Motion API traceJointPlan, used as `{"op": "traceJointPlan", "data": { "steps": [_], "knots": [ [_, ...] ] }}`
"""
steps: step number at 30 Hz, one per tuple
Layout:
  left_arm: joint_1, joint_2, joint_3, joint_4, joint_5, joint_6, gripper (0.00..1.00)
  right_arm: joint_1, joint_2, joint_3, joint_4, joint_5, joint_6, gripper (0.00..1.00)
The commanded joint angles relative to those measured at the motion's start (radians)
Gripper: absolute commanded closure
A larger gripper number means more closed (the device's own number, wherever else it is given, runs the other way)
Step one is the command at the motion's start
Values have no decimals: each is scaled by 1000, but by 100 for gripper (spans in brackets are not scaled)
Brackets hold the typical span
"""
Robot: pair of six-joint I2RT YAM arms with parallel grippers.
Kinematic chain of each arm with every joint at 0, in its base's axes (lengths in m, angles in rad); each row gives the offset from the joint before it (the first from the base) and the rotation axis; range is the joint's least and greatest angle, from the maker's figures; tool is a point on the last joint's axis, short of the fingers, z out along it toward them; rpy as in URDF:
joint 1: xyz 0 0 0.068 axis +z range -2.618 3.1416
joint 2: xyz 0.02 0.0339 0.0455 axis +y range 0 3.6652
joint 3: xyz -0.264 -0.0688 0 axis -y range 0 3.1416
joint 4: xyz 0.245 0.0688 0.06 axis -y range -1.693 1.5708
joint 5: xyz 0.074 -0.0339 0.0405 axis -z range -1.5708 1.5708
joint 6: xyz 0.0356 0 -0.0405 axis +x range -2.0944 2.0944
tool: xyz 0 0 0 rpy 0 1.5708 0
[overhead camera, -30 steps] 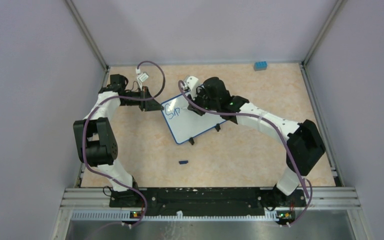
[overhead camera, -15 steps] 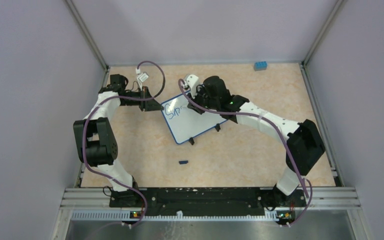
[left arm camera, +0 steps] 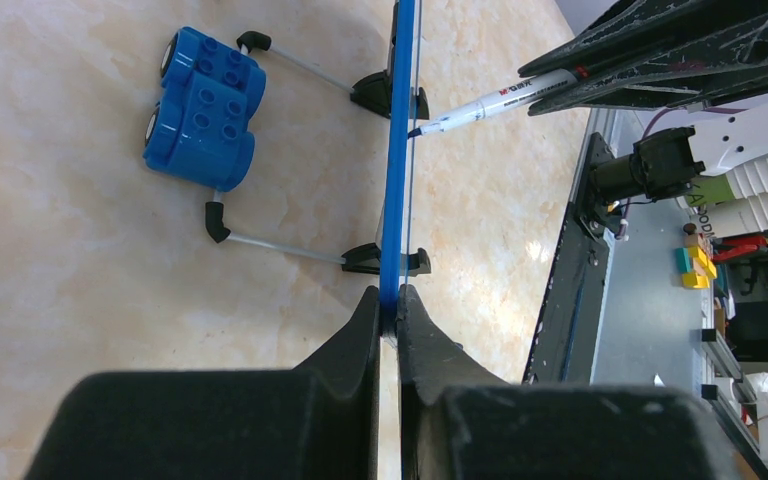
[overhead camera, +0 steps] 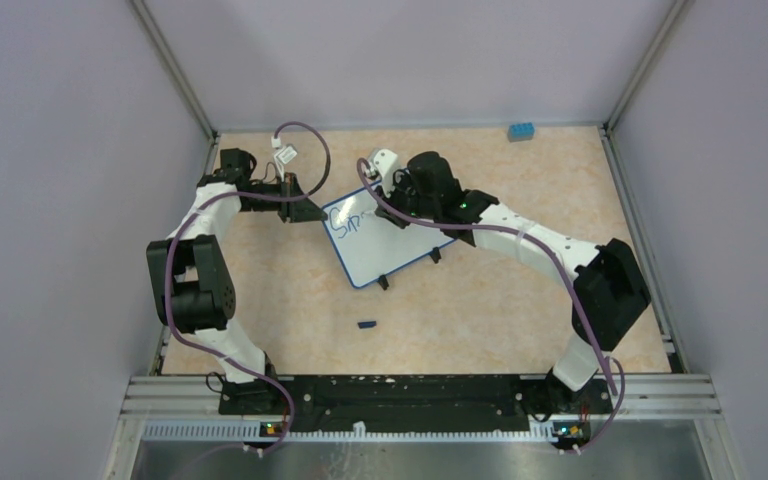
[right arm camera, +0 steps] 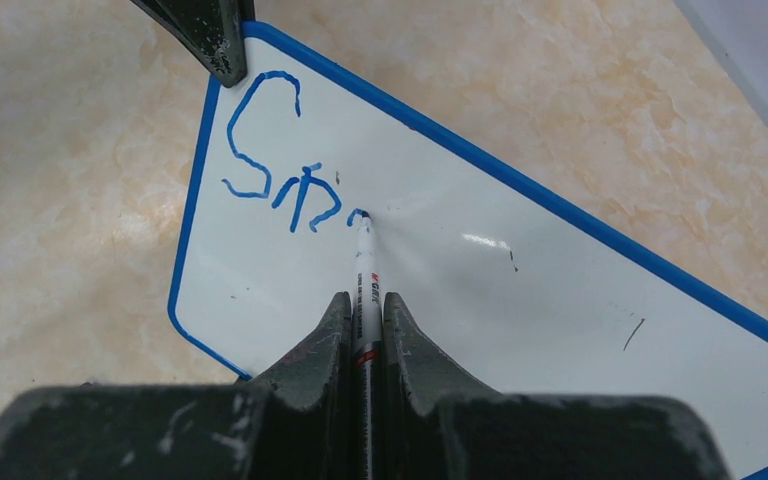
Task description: Write a sentence on the whiteboard
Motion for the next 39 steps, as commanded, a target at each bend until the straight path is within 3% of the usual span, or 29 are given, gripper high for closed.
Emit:
{"op": "traceJointPlan", "data": {
  "steps": [1, 25, 39],
  "knots": [
    [-3, -28, 17, 4, 8, 6, 100, 4, -27, -17, 14, 14, -22, 100],
    [-3, -32, 14, -2, 6, 12, 100, 17, -56, -54, -14, 25, -45, 100],
    [-6, -31, 18, 2, 10, 4, 100, 17, -49, 83, -41, -14, -13, 100]
  ]
}}
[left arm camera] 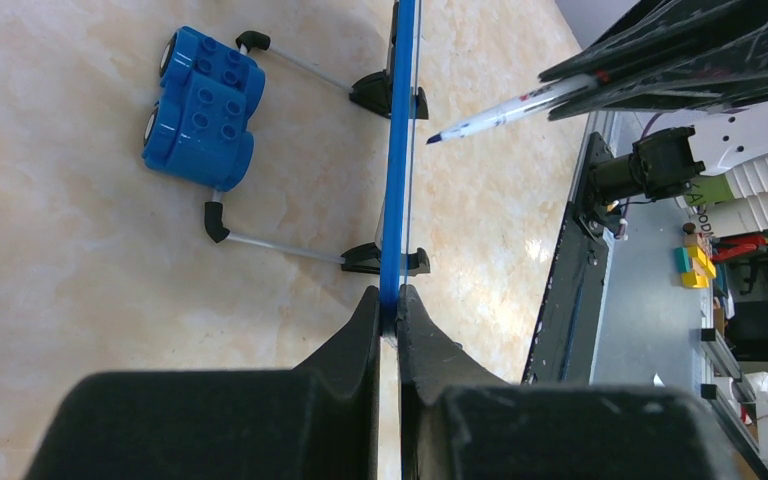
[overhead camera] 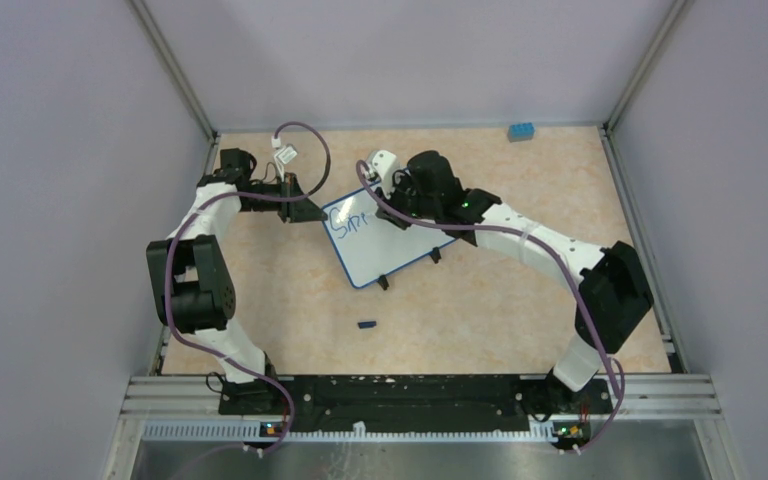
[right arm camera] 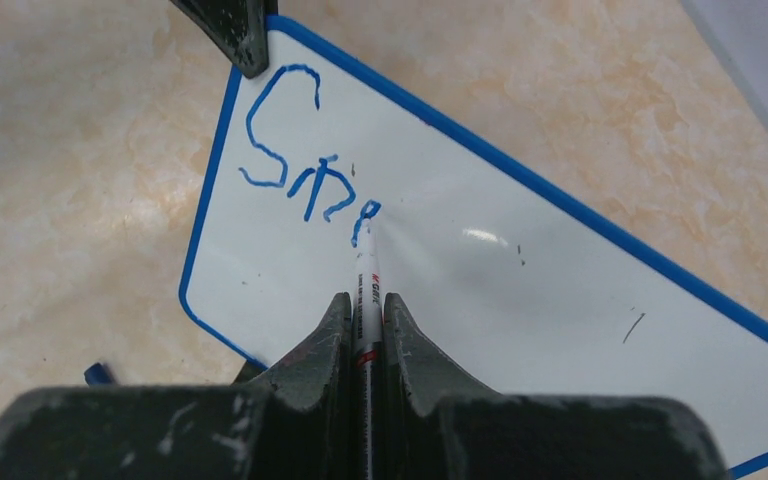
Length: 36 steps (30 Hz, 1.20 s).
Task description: Write a sentence on the whiteboard
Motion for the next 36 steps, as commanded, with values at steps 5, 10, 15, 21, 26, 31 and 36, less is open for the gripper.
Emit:
{"op": "traceJointPlan", "data": {
  "steps": [5, 10, 15, 21, 26, 31, 36],
  "knots": [
    [-6, -29, 19, 3, 12, 5, 100, 4, -6, 109, 12, -4, 11, 100],
    [-6, -31, 17, 3, 11, 6, 100, 5, 19, 120, 15, 4, 5, 100],
    [-6, -28, 20, 3, 11, 8, 100, 4, 41, 123, 21, 14, -3, 100],
    [-6, -25, 21, 1, 7, 9, 100, 5, 54, 104, 36, 37, -17, 100],
    [-6, -27, 19, 0, 5, 10, 100, 5, 60, 98, 33, 49, -22, 100],
    [-5, -29, 17, -2, 0, 13, 100, 4, 42, 96, 17, 34, -18, 100],
    [-6, -31, 20, -5, 0, 16, 100, 4, -20, 92, -15, -23, -6, 100]
  ]
}}
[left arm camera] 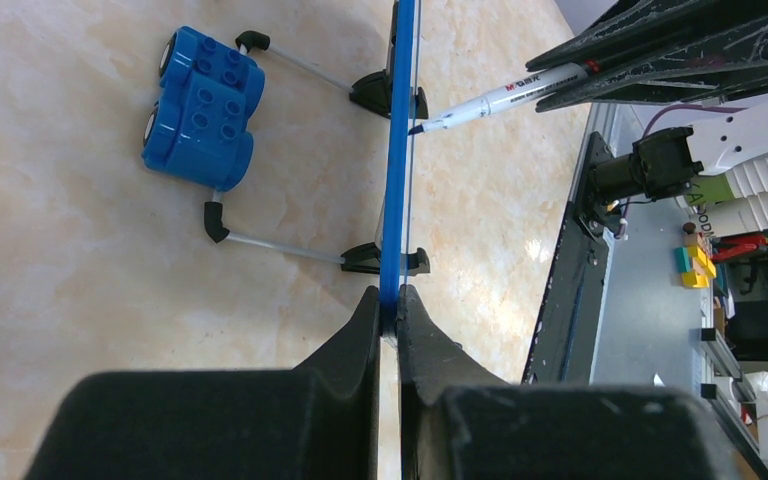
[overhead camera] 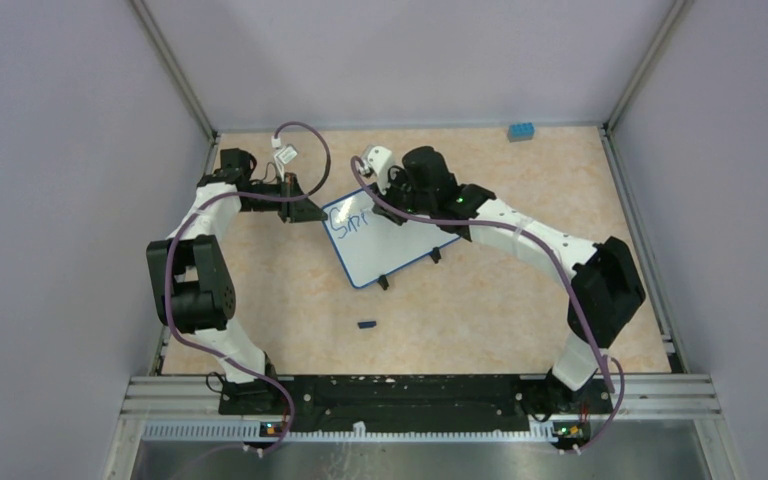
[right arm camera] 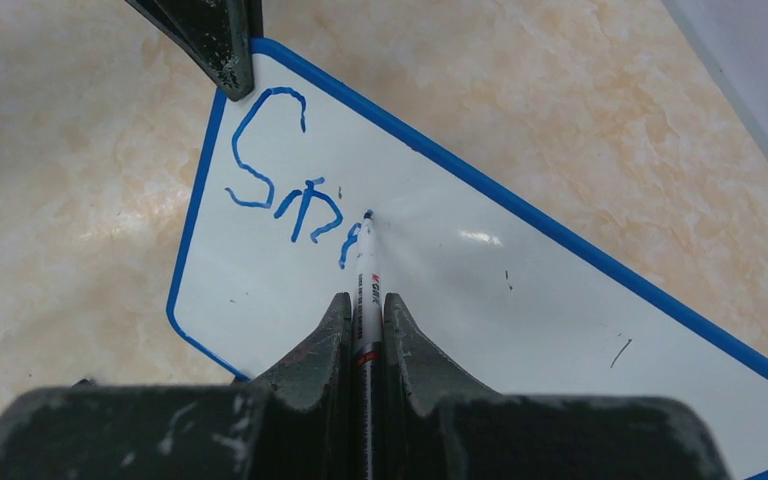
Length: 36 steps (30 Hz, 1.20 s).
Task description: Write a sentence on the whiteboard
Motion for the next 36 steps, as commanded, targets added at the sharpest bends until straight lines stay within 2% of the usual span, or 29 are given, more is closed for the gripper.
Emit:
{"op": "traceJointPlan", "data": {
  "steps": [1, 5, 13, 22, 24, 36],
  "knots": [
    [-5, -31, 19, -4, 1, 16, 100, 4, -80, 18, -15, -50, 7, 100],
    [-5, -38, 20, -3, -6, 15, 100, -5, -114, 16, -48, -116, 35, 100],
    [-8, -43, 16, -6, -19, 24, 100, -33, -128, 11, -56, -156, 44, 100],
    [-13, -54, 5, -6, -31, 34, 100, -131, -128, 11, 8, -312, 142, 100],
    [-14, -54, 4, -6, -31, 34, 100, -134, -127, 5, 18, -295, 159, 100],
    [-18, -53, 1, -2, -32, 35, 100, -133, -89, -26, 25, -297, 33, 100]
  ]
}}
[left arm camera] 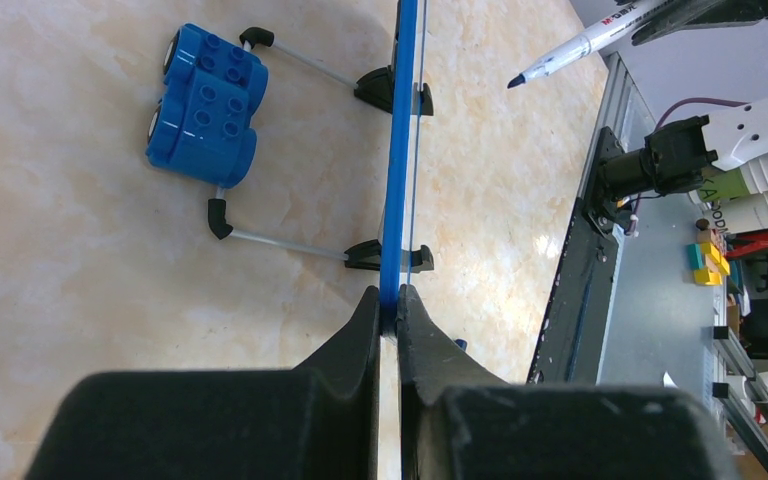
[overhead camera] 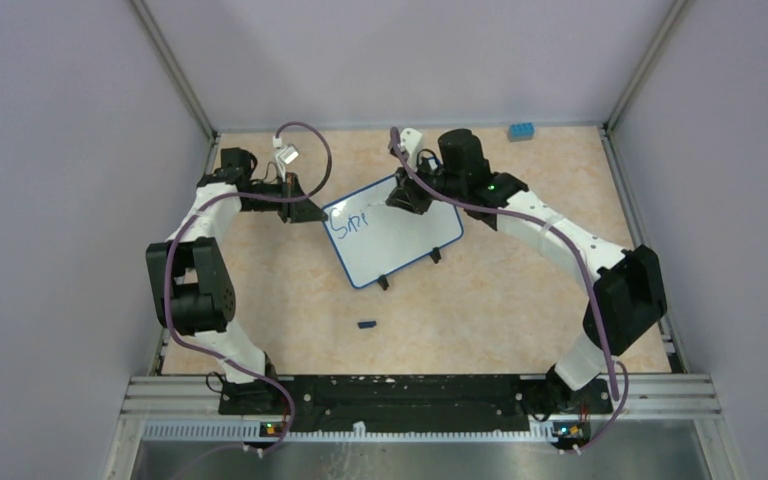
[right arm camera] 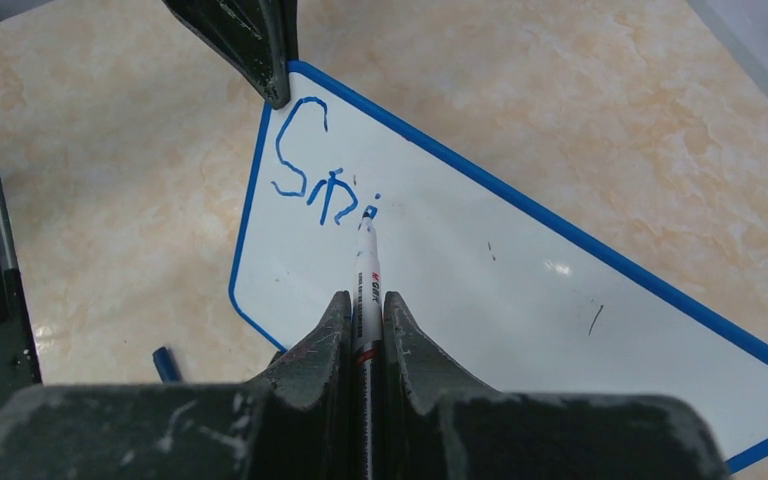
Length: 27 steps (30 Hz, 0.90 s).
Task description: Write a sentence on the whiteboard
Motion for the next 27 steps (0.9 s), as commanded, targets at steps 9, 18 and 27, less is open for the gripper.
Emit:
{"op": "traceJointPlan", "data": {
  "steps": [9, 18, 27],
  "knots": [
    [-13, -33, 2, 5, -12, 24, 100, 31, 44, 20, 50, 29, -52, 100],
    [-16, -35, 3, 1, -14, 28, 100, 45, 66, 31, 82, 104, -48, 100],
    [-18, -34, 7, -3, -15, 32, 100, 45, 87, 59, 85, 113, -43, 100]
  ]
}}
